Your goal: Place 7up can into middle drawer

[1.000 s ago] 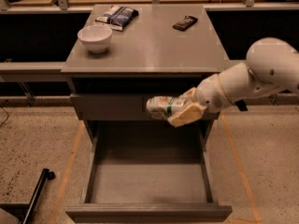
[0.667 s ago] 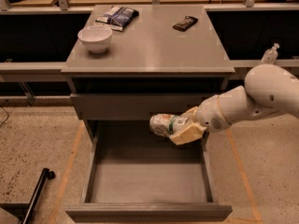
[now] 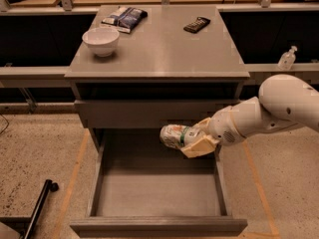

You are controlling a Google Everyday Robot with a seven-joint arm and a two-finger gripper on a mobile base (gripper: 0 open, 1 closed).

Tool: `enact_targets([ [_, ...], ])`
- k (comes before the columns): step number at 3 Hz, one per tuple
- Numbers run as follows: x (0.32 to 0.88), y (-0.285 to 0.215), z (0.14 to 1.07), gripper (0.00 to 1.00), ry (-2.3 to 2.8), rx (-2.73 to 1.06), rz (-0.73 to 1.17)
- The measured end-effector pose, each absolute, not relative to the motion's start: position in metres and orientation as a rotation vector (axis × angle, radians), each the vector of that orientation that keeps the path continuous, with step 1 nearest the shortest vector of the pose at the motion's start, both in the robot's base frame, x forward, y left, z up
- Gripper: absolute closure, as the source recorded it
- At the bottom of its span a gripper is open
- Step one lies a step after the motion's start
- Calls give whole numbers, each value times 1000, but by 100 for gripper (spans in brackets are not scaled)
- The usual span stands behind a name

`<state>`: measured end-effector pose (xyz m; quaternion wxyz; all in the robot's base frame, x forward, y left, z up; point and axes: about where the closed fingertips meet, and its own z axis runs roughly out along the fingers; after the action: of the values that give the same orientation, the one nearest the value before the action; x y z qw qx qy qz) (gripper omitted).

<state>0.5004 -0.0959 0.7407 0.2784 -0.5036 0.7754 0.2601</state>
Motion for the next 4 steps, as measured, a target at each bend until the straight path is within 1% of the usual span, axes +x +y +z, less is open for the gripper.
enact_targets([
  [1, 497, -94, 741, 100, 2037, -1335, 726],
  [2, 503, -80, 724, 100, 1955, -1281, 822],
  [3, 513, -64, 686, 100, 1939, -1243, 907],
  [4, 517, -48, 644, 100, 1976, -1257, 951],
])
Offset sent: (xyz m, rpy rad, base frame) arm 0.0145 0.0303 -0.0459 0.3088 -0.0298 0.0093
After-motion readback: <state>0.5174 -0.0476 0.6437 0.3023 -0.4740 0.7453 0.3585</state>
